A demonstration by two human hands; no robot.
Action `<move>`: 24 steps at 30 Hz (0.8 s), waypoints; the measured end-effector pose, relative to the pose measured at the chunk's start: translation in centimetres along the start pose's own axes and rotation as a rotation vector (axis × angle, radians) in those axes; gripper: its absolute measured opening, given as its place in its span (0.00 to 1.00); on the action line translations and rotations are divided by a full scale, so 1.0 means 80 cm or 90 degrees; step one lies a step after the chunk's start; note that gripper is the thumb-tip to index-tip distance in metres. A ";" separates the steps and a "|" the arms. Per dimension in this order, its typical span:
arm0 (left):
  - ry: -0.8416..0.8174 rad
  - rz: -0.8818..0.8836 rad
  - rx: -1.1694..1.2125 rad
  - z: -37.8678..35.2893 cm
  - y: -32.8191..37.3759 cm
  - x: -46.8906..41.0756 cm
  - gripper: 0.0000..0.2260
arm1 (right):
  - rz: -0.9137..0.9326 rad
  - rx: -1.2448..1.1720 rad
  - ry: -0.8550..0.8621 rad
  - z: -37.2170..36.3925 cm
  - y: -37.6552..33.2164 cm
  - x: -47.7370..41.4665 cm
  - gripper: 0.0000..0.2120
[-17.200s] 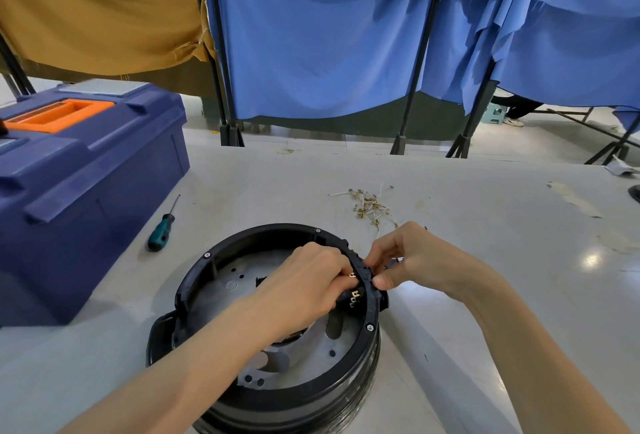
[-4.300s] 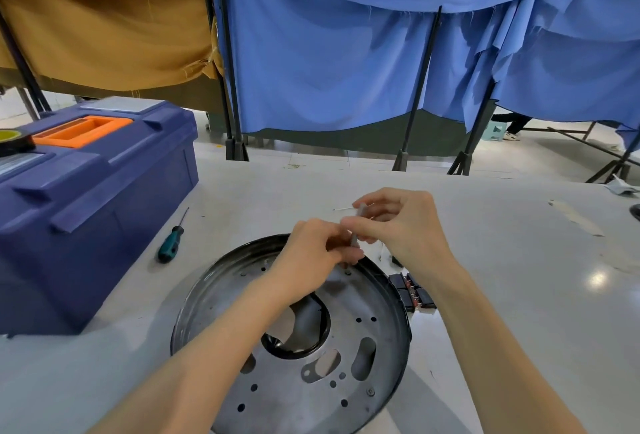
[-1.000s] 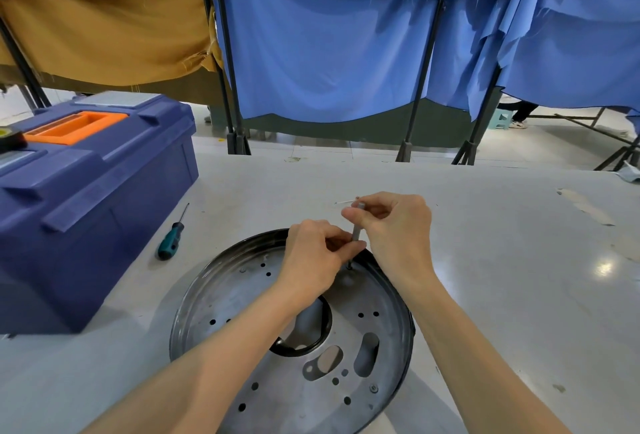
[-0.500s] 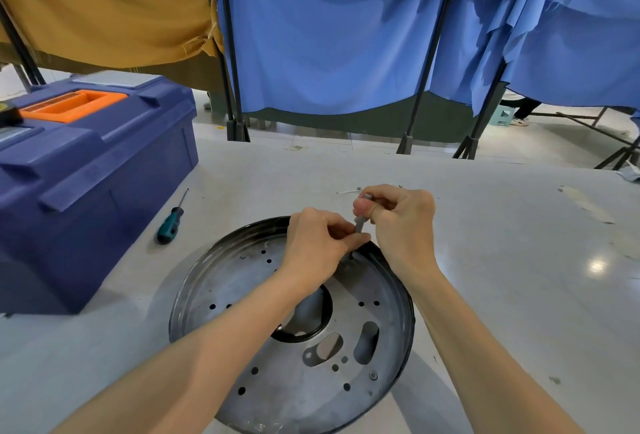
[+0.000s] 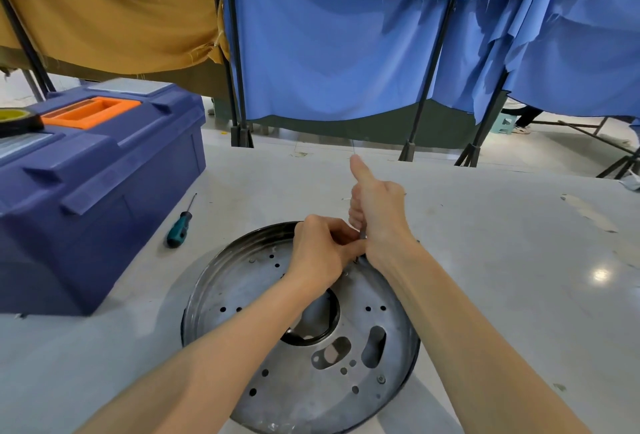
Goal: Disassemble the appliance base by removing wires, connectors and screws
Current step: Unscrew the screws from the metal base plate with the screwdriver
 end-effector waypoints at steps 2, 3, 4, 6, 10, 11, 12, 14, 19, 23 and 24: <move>-0.009 0.001 0.005 0.001 -0.001 0.001 0.15 | 0.040 0.025 0.022 -0.006 0.003 0.000 0.25; -0.013 0.003 0.009 0.001 -0.002 0.001 0.16 | 0.058 0.023 0.019 -0.007 0.005 -0.001 0.25; -0.019 0.008 0.017 0.001 -0.002 0.000 0.17 | 0.074 0.020 0.007 -0.008 0.005 -0.001 0.26; -0.031 0.027 0.040 0.001 -0.006 -0.002 0.15 | 0.085 0.019 -0.030 -0.009 0.004 -0.004 0.29; -0.064 0.068 0.122 -0.001 -0.013 -0.004 0.06 | 0.051 -0.030 -0.120 -0.005 0.006 -0.011 0.30; -0.077 0.072 0.139 -0.002 -0.013 -0.004 0.05 | 0.047 -0.041 -0.142 -0.004 0.006 -0.013 0.30; -0.086 0.076 0.153 -0.002 -0.014 -0.004 0.05 | 0.045 -0.050 -0.164 -0.002 0.008 -0.015 0.30; -0.090 0.081 0.158 -0.004 -0.017 -0.006 0.05 | 0.040 -0.057 -0.209 0.000 0.009 -0.016 0.30; -0.066 0.081 0.149 -0.005 -0.019 -0.009 0.03 | 0.027 -0.051 -0.291 0.001 0.011 -0.019 0.29; -0.044 0.083 0.159 -0.006 -0.018 -0.009 0.04 | 0.005 -0.128 -0.305 0.011 0.013 -0.018 0.27; -0.040 0.083 0.160 -0.007 -0.018 -0.009 0.04 | 0.008 -0.132 -0.290 0.017 0.014 -0.017 0.26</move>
Point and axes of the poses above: each hand's wrist, its own x-axis away from the middle knuckle, its own z-axis out of the back of the hand, y = z × x, the point moved 4 cm from there along -x, towards the middle knuckle, and after that the axes turned 7 degrees about y, right-handed, at the moved point
